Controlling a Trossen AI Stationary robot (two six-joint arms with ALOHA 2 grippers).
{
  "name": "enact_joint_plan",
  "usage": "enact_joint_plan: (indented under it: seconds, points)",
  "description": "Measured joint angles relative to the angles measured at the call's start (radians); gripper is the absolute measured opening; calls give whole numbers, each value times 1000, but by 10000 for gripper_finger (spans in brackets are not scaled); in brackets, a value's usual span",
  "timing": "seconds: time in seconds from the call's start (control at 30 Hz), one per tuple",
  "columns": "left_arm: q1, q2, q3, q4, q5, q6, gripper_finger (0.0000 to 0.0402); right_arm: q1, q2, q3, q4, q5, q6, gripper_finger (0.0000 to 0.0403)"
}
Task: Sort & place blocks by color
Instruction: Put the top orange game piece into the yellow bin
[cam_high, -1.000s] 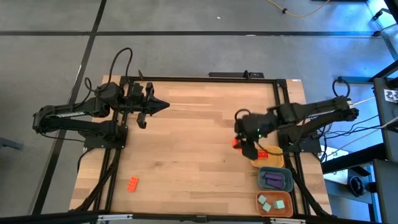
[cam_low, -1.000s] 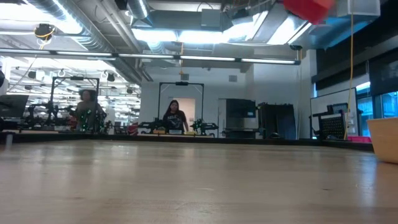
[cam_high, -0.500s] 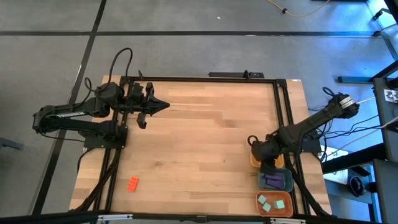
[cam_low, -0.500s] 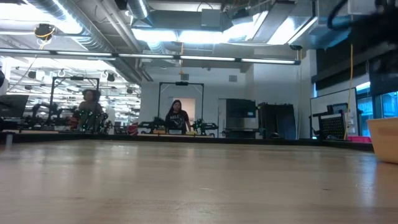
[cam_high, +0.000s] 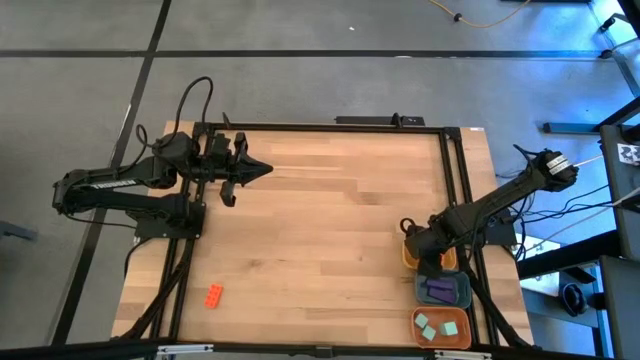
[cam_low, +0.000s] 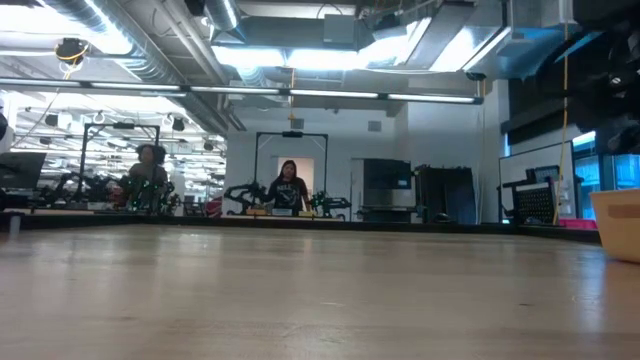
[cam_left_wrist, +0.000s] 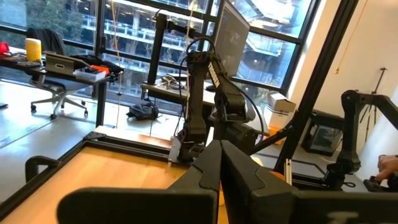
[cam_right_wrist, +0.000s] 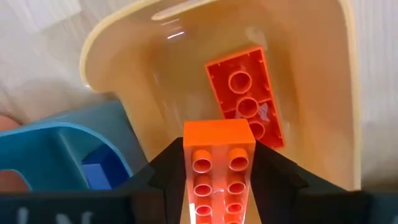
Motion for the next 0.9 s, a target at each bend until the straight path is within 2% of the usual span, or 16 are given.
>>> enact_joint_plan:
  seconds: [0.4,0.9]
  points:
    - [0,0,0,0,-10,0,0,0,0,-61,82,-1,-130,149]
    - [0,0,0,0,-10,0,0,0,0,-70,97,-9,-158,163]
